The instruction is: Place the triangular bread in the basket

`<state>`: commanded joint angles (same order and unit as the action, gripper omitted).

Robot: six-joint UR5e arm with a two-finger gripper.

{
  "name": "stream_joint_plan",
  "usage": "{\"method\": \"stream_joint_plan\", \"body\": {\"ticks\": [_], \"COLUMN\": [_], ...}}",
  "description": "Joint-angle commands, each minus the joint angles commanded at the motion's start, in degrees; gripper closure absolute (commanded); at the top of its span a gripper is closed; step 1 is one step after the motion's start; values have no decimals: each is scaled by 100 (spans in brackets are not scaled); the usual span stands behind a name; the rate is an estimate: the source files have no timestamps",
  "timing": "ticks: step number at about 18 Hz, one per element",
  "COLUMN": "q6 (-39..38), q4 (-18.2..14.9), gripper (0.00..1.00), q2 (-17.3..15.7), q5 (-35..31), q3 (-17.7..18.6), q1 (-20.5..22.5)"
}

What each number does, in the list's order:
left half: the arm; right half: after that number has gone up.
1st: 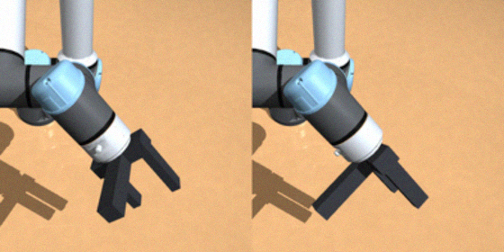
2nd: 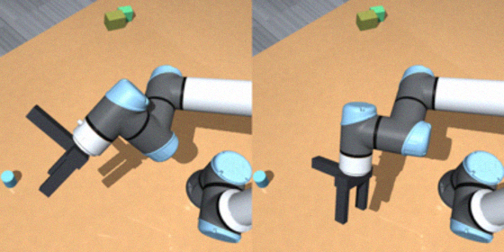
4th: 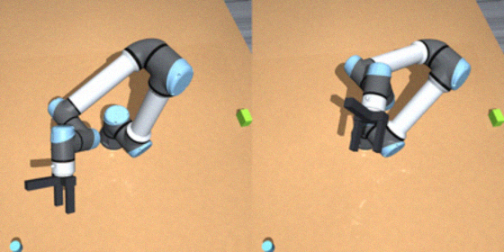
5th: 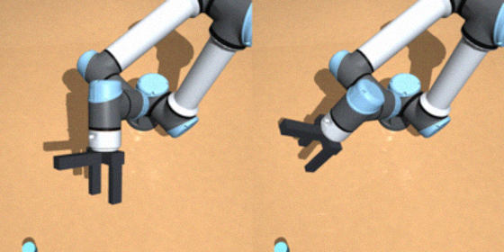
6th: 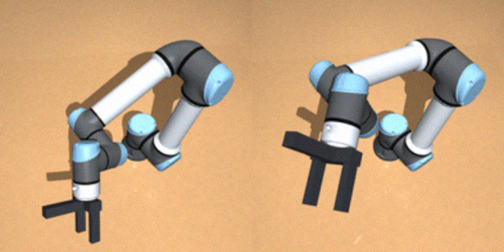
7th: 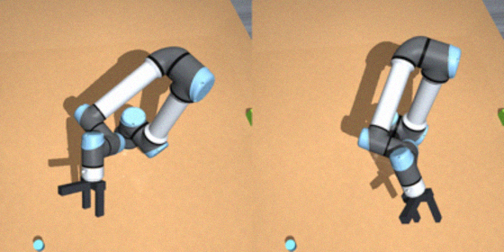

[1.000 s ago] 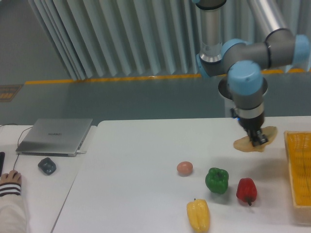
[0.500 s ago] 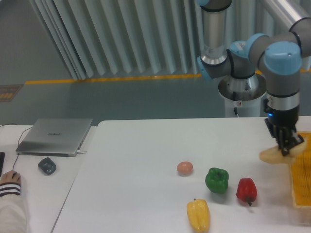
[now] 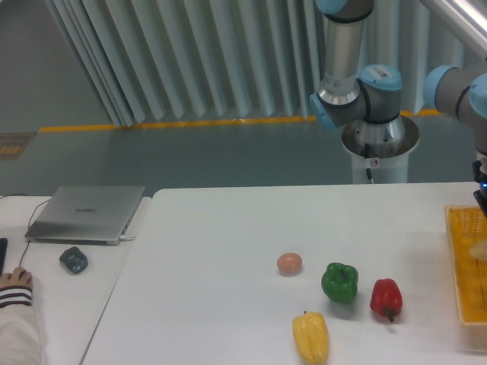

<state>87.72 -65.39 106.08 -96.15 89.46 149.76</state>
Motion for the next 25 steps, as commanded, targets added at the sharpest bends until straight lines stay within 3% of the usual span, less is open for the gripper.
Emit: {"method": "stream_joint_plan", "body": {"ticks": [1,2,4,5,12,20,25], "q6": [-9,0,44,35,-9,-9,-44], "q4": [0,0,9,26,0,0,9], "gripper": [81,69,4,0,0,0,0], "q2": [-9,-9,-9,-9,-35,-26,-18], "q5": [9,9,9,9,35,97,527], "q3": [70,115,133,150,27,-113,-113], "q1": [9,0,9,9,-61,-536,-702]}}
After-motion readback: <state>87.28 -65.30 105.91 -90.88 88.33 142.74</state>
